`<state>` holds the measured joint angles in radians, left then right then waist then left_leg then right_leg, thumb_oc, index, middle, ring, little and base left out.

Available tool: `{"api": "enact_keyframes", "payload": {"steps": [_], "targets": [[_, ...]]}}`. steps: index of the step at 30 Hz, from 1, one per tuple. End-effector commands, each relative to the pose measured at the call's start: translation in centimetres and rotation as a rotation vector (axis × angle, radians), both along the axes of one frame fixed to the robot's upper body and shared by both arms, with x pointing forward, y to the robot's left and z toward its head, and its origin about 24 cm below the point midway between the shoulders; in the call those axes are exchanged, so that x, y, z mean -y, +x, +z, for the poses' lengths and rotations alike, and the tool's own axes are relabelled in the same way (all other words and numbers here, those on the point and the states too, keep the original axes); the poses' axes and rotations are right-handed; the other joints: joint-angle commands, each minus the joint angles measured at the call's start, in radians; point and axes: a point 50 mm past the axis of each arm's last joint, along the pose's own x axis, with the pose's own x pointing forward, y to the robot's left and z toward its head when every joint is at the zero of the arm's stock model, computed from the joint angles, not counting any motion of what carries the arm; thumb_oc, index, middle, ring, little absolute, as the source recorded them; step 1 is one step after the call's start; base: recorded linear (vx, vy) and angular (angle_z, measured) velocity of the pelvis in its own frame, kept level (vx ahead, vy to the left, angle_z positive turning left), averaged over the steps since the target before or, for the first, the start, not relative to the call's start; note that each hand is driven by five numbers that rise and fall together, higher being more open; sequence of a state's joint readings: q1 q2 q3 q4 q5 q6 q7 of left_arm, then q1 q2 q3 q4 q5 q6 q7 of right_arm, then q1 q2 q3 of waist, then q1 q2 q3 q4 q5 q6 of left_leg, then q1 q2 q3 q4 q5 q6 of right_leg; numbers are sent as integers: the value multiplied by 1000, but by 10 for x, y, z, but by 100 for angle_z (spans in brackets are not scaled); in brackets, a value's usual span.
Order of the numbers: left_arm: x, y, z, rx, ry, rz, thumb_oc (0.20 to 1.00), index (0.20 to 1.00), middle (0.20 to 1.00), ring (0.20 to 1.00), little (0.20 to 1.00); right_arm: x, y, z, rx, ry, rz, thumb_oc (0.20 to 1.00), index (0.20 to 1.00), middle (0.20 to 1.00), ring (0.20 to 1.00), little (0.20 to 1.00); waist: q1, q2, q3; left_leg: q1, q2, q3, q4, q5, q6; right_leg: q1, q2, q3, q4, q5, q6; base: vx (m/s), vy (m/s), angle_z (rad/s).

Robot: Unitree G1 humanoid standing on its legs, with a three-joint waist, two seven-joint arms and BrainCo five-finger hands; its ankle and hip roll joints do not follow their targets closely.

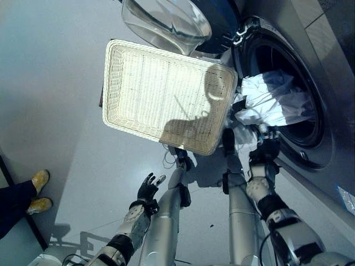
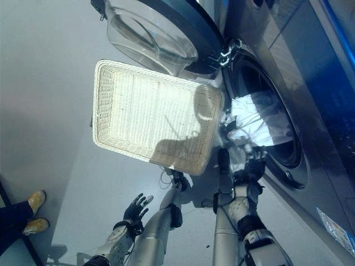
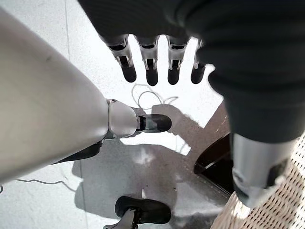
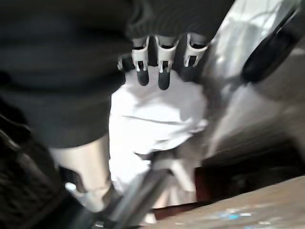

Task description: Put the clothes into the washing machine.

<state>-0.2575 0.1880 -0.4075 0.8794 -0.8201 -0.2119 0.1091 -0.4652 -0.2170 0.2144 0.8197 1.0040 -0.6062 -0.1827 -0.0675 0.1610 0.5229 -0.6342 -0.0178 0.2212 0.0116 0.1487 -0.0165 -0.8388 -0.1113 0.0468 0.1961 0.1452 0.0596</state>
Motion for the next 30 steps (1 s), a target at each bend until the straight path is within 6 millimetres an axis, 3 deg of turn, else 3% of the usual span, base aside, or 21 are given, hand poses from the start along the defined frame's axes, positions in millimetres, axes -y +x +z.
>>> {"api": "enact_keyframes", "payload": {"steps": [1, 5, 14, 22, 24, 30], "targets": [[3, -15, -13, -52, -46, 64, 1000, 1000, 1000, 1000, 1000, 0, 0, 2, 9, -2, 79, 1000, 1000, 1000, 1000, 1000, -24, 79, -3, -64, -55, -31, 82, -32, -24, 41, 70, -93, 12, -86, -19, 1, 44, -9], [7, -15, -13, -56, -54, 68, 1000, 1000, 1000, 1000, 1000, -19, -4, -16, -74, 24, 193, 1000, 1000, 1000, 1000, 1000, -29, 72, -3, -71, -57, -16, 79, -31, -26, 37, 63, -89, -25, -59, -9, 0, 46, -6], [15, -11, -11, -53, -80, 77, 1000, 1000, 1000, 1000, 1000, -27, -2, -27, -143, 136, 210, 1000, 1000, 1000, 1000, 1000, -28, 87, -3, -95, -53, 3, 68, -21, -33, 13, 56, -80, -53, -38, 2, 12, 44, -8], [24, -13, -13, -47, -105, 61, 1000, 1000, 1000, 1000, 1000, 16, -1, -43, -212, 521, -43, 1000, 1000, 1000, 1000, 1000, -2, 143, -3, -147, -48, -22, 86, -8, -41, -47, 61, -66, 28, -84, -3, 8, -7, 0], [25, -13, -13, -41, -106, 55, 1000, 1000, 1000, 1000, 1000, 22, 0, -42, -191, 538, -64, 1000, 1000, 1000, 1000, 1000, 3, 150, -3, -154, -48, -27, 89, -8, -41, -57, 61, -66, 39, -91, -4, 22, -35, 4], [35, -8, -5, 5, -110, 14, 1000, 1000, 1000, 1000, 1000, 54, 18, -3, -105, 471, -214, 1000, 1000, 1000, 1000, 1000, 35, 186, -3, -214, -43, -47, 126, -13, -40, -133, 53, -75, 110, -121, -5, 19, -69, 8]]}}
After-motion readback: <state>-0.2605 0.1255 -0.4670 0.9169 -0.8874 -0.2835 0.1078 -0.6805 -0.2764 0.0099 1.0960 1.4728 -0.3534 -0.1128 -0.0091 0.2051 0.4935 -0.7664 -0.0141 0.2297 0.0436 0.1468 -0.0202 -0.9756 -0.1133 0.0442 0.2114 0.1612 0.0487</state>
